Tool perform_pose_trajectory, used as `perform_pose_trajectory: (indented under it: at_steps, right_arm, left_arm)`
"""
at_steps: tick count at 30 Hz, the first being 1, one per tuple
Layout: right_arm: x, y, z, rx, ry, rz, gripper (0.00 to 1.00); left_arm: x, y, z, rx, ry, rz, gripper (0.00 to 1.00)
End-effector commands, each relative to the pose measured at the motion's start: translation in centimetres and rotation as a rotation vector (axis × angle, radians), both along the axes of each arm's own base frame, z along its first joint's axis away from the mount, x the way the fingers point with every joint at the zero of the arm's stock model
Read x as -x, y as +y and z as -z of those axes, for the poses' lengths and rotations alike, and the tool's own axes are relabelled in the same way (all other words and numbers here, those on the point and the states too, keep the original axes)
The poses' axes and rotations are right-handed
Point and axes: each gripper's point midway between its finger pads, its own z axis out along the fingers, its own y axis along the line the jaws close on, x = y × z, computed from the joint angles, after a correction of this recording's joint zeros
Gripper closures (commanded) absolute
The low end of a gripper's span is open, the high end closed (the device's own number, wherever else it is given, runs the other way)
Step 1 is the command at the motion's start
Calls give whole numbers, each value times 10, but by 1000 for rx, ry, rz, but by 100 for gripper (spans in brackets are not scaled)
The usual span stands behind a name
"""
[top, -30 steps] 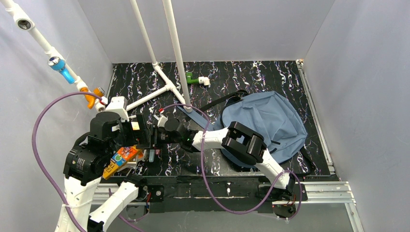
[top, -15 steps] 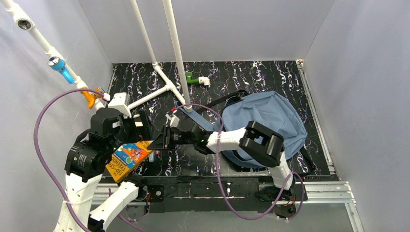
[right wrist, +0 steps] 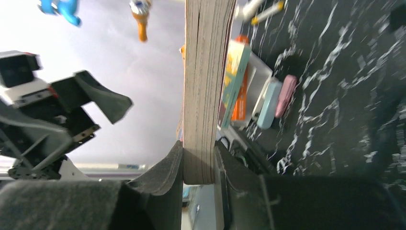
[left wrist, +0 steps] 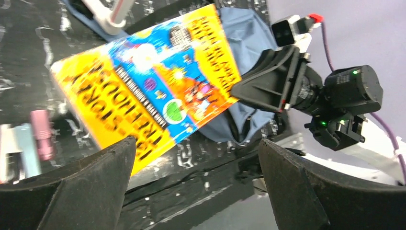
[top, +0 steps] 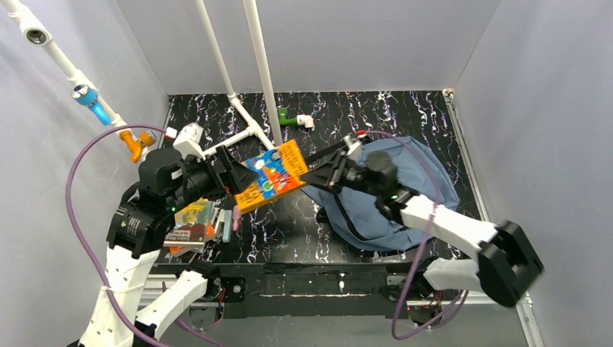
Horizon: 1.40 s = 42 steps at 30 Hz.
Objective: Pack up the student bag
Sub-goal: Pick up the book at the corner of the board.
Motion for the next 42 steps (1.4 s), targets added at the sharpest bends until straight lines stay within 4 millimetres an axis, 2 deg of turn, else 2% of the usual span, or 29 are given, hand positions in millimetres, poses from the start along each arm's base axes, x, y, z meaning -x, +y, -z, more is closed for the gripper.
perform_pose_trajectory:
  at_steps: [1, 4, 7, 12, 17, 21, 26, 31, 38, 39, 40, 42]
  right_arm:
    - [4, -59, -45, 51, -116, 49, 99]
    - [-4, -94, -62, 0, -96, 99, 99]
    - [-5, -112, -78, -70, -111, 115, 99]
    - [-3, -115, -95, -206, -86, 83, 99]
    - [-2, -114, -107, -258, -85, 54, 99]
    - [0, -114, -108, -273, -79, 48, 99]
    - [1, -115, -103, -274, -72, 51, 99]
    - [0, -115, -100, -279, -65, 58, 99]
    - [-3, -114, -97, -273, -51, 64, 99]
    - [-3, -114, -96, -267, -50, 62, 99]
    - [-3, -113, -93, -249, -48, 58, 99]
    - [-5, -111, -75, -137, -39, 59, 99]
  left_arm:
    - [-9, -32, -7, 169, 46, 71, 1]
    - [-15, -38, -2, 228, 90, 43, 1]
    - [-21, -40, -1, 305, 84, 0, 1]
    - [-27, -55, -2, 552, 128, -28, 1]
    - [-39, -70, -3, 738, 166, 2, 1]
    - [-43, -76, 0, 780, 199, 11, 1]
    - [-43, -76, -11, 791, 158, 33, 2]
    - [-40, -86, -14, 791, 200, 96, 26]
    - [-37, -91, -9, 754, 208, 146, 53]
    - [-37, -91, -7, 742, 199, 150, 60]
    - [-37, -90, -6, 725, 184, 156, 72]
    - [-37, -87, -6, 689, 141, 153, 91]
